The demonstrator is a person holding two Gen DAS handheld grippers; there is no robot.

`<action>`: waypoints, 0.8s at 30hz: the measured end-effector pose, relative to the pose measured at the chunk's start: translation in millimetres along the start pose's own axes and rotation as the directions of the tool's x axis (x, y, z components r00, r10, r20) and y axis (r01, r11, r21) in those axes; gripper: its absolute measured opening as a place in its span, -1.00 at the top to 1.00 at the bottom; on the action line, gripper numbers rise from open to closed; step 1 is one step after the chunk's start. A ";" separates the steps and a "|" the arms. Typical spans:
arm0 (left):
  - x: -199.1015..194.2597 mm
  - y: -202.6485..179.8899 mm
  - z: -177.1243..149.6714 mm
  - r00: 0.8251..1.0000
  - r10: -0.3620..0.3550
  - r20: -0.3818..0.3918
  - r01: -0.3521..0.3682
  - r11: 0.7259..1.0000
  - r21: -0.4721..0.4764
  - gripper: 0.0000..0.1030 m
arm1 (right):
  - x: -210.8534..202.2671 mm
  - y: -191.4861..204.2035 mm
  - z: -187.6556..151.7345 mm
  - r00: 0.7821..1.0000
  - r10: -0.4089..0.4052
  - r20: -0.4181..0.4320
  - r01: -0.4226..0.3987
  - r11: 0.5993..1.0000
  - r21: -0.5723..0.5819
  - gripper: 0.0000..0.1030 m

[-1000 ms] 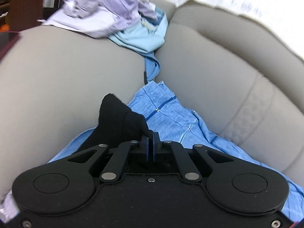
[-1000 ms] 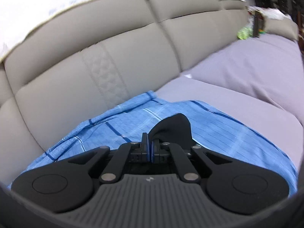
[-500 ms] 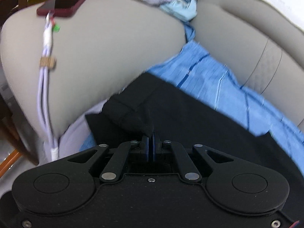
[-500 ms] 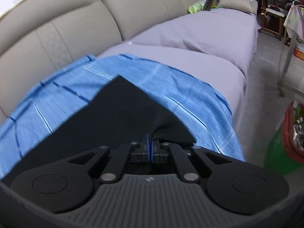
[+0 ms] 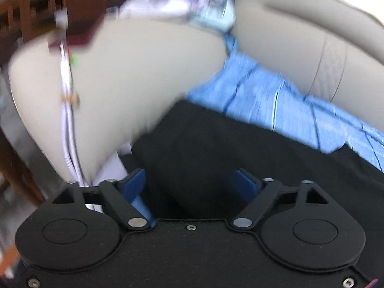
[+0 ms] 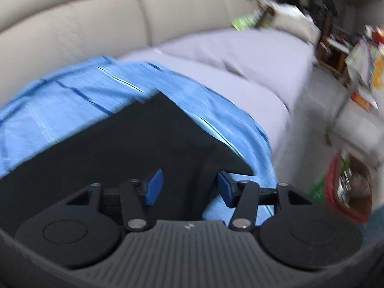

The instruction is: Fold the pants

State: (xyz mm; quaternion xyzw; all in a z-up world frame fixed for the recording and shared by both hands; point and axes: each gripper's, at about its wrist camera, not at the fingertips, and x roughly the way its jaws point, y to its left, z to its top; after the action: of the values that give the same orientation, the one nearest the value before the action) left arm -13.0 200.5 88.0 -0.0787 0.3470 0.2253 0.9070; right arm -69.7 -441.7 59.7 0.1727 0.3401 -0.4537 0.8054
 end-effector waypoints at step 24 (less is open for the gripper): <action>64.6 -34.3 -32.4 0.981 -0.193 0.024 0.186 0.967 0.173 0.39 | -102.8 380.4 -129.8 0.510 0.776 -0.372 -0.792 0.254 -0.556 -0.07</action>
State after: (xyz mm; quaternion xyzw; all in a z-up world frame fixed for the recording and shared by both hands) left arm 26.2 183.3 20.4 -0.0294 0.3375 0.1087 0.9346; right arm 165.5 -101.3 28.5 0.0220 0.3552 0.1628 0.9202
